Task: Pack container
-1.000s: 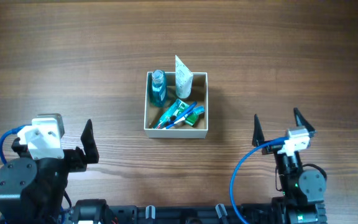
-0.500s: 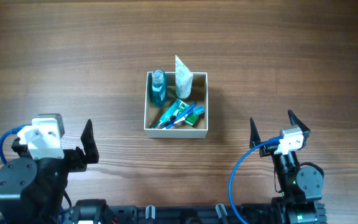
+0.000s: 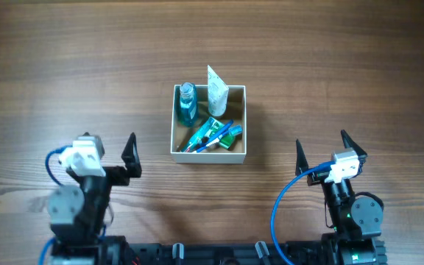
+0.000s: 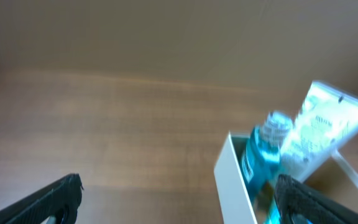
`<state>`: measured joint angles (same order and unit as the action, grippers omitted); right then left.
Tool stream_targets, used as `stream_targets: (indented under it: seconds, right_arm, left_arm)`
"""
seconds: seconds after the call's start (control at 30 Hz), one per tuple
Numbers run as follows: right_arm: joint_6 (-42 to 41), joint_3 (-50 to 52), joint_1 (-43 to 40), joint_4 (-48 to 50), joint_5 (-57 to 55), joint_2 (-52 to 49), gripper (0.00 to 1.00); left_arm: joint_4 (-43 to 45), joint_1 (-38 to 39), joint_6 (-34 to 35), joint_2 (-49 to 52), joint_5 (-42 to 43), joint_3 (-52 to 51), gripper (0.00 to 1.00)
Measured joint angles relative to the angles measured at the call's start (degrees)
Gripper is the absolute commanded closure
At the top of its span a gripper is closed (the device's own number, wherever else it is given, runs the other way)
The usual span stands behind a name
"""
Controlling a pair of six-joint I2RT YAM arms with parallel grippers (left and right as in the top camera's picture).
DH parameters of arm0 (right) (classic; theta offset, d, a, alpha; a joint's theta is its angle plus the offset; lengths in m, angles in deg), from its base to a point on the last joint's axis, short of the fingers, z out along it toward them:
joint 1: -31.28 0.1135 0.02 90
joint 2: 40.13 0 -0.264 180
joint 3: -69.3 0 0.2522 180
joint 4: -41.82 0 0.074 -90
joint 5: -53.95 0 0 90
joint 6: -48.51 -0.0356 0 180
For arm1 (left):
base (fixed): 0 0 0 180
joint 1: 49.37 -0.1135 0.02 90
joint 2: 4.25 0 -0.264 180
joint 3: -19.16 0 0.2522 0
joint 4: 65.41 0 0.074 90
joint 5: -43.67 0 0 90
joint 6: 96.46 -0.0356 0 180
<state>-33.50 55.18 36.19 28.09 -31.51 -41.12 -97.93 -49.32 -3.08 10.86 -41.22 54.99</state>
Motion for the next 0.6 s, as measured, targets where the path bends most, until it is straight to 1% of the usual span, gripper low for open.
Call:
stream_targets:
  seconds: [0.07, 0.17, 0.27, 0.6]
  right_arm:
    - [0.0, 0.0, 0.0, 0.02, 0.0, -0.02, 0.0]
    - [0.0, 0.0, 0.0, 0.02, 0.0, -0.02, 0.0]
    - [0.0, 0.0, 0.0, 0.02, 0.0, -0.02, 0.0]
    - [0.0, 0.0, 0.0, 0.02, 0.0, -0.02, 0.0]
  left_arm:
    - [6.4, 0.0, 0.44, -6.38, -0.09, -8.74, 0.0]
    - [9.16, 0.11, 0.39, -13.44, -0.79, -15.89, 0.0]
    - [12.63, 0.2, 0.37, -14.32, -0.92, -19.87, 0.0]
    - [13.25, 0.2, 0.85, -14.34, -0.92, -20.52, 0.0]
